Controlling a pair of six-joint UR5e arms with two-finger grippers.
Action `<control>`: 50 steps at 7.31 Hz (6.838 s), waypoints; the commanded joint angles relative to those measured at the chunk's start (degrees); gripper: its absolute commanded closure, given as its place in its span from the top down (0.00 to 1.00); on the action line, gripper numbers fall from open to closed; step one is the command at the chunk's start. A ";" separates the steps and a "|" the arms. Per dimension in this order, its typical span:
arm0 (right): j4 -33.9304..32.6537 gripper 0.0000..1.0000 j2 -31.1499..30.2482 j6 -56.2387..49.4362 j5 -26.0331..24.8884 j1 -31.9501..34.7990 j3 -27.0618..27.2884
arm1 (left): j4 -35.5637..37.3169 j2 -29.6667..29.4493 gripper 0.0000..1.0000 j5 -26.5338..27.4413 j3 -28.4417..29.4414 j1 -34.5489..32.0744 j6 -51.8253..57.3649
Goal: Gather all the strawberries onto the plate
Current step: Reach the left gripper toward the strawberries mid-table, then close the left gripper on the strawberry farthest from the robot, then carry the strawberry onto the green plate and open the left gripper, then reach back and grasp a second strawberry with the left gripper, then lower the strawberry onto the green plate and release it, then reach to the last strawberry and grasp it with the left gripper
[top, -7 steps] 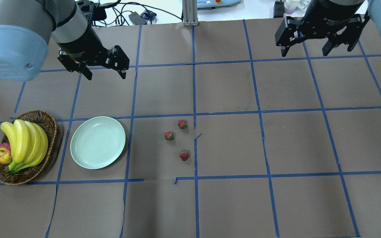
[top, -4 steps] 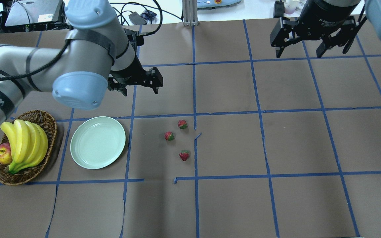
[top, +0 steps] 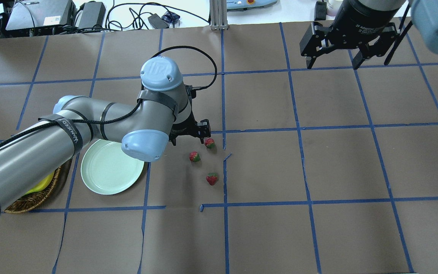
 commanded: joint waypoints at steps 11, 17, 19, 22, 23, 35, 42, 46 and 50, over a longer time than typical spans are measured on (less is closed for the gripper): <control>0.04 1.00 0.33 0.09 0.04 0.12 -0.17 | -5.84 5.84 0.00 10.92 -2.06 12.01 20.78; 0.05 1.00 0.33 0.18 -0.05 0.12 -0.17 | -6.15 8.84 0.91 7.98 -5.77 14.98 17.33; 0.05 1.00 0.33 0.18 -0.22 0.12 -0.17 | -5.26 6.41 0.92 4.21 0.97 8.57 4.11; 0.13 1.00 0.33 0.18 -0.13 0.12 -0.17 | 8.13 -2.28 0.90 -0.57 3.29 1.36 -9.64; 0.13 1.00 0.33 0.18 -0.05 0.12 -0.17 | 9.93 -5.27 0.88 0.04 3.91 -0.84 -12.90; 0.05 1.00 0.42 0.18 -0.05 0.12 -0.17 | -1.78 -2.87 0.07 4.35 7.26 -0.28 -0.06; 0.05 1.00 0.42 0.18 0.04 0.12 -0.17 | -1.95 6.30 0.70 9.99 -8.46 18.47 25.58; 0.05 1.00 0.42 0.18 0.04 0.12 -0.17 | -0.43 4.91 0.93 5.25 -4.47 5.26 2.65; 0.13 1.00 0.42 0.18 0.13 0.12 -0.17 | -0.51 -0.80 0.84 0.31 -1.89 -10.43 -15.66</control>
